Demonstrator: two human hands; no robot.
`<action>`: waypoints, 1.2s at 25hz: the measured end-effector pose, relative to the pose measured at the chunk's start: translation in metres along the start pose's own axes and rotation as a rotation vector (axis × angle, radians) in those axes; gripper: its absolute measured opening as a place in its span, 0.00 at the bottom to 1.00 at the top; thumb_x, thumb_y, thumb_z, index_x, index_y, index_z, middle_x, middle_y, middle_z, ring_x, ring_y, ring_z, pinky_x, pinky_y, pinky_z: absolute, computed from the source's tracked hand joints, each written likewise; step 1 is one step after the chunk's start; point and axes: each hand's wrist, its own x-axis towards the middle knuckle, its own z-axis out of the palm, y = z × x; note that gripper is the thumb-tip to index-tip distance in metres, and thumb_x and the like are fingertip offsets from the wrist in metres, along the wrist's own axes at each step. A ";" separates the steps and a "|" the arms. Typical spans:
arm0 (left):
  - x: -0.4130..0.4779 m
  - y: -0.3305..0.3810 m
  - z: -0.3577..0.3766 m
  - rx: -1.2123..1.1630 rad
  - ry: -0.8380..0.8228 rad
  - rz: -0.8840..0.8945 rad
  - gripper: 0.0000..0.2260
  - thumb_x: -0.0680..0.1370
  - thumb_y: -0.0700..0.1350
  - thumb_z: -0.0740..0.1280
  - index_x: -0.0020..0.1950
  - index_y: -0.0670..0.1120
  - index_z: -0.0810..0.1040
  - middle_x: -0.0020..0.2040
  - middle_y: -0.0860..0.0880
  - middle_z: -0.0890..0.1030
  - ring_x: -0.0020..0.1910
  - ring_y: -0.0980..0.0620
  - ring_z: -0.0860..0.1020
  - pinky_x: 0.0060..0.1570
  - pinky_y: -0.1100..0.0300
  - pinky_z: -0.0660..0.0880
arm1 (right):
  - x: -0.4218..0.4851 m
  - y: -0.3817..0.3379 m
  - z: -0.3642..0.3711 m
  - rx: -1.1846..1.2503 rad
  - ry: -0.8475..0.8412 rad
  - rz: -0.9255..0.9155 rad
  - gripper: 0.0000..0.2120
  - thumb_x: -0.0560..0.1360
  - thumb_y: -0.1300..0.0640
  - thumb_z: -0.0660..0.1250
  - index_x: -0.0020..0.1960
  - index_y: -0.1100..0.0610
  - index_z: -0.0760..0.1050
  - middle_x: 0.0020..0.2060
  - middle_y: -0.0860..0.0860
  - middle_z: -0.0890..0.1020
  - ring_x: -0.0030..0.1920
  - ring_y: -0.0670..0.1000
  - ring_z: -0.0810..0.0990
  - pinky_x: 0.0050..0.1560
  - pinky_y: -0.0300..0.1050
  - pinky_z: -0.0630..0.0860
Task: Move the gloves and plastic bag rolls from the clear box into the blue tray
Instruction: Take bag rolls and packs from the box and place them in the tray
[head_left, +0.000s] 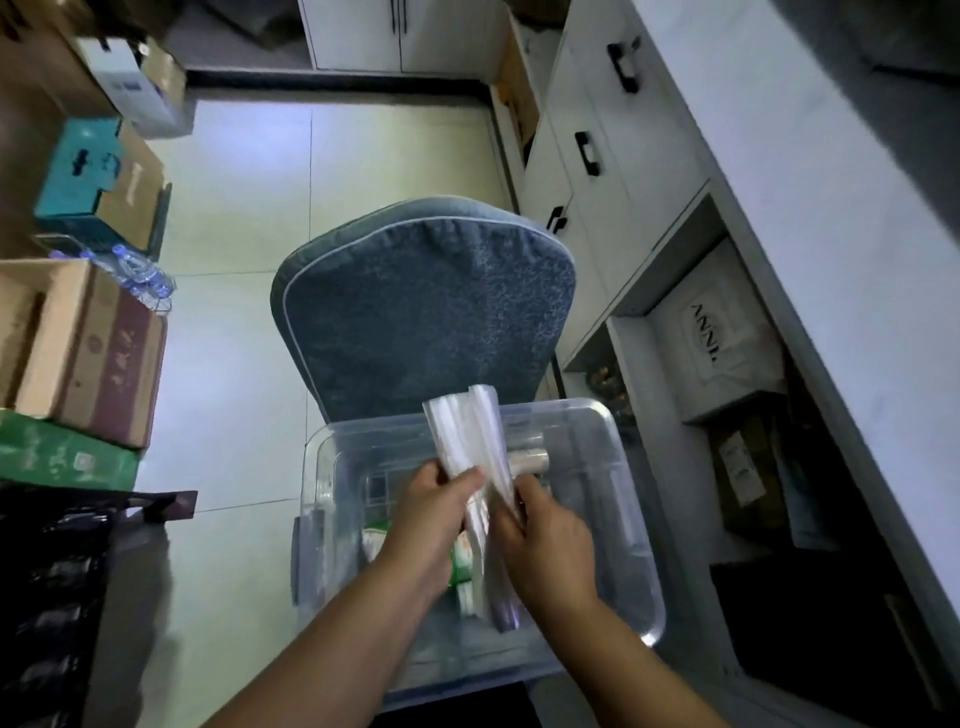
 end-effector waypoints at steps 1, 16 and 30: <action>-0.006 0.002 0.003 0.057 -0.017 0.025 0.05 0.74 0.38 0.66 0.48 0.44 0.78 0.44 0.43 0.84 0.39 0.47 0.83 0.34 0.60 0.76 | -0.003 0.000 -0.009 0.005 0.007 0.001 0.09 0.76 0.49 0.62 0.42 0.53 0.70 0.37 0.53 0.82 0.39 0.57 0.80 0.35 0.47 0.69; -0.095 -0.005 0.093 0.173 -0.308 0.122 0.06 0.74 0.41 0.65 0.50 0.50 0.75 0.45 0.45 0.82 0.40 0.47 0.82 0.35 0.56 0.78 | -0.082 0.037 -0.119 1.211 0.197 0.682 0.08 0.75 0.57 0.63 0.41 0.59 0.78 0.35 0.57 0.83 0.35 0.55 0.82 0.35 0.44 0.78; -0.270 -0.160 0.234 0.175 -0.859 0.189 0.13 0.76 0.39 0.64 0.46 0.59 0.78 0.44 0.46 0.85 0.42 0.45 0.84 0.38 0.52 0.81 | -0.295 0.136 -0.238 1.108 0.478 0.584 0.16 0.64 0.59 0.77 0.51 0.56 0.79 0.43 0.57 0.86 0.43 0.55 0.85 0.46 0.51 0.83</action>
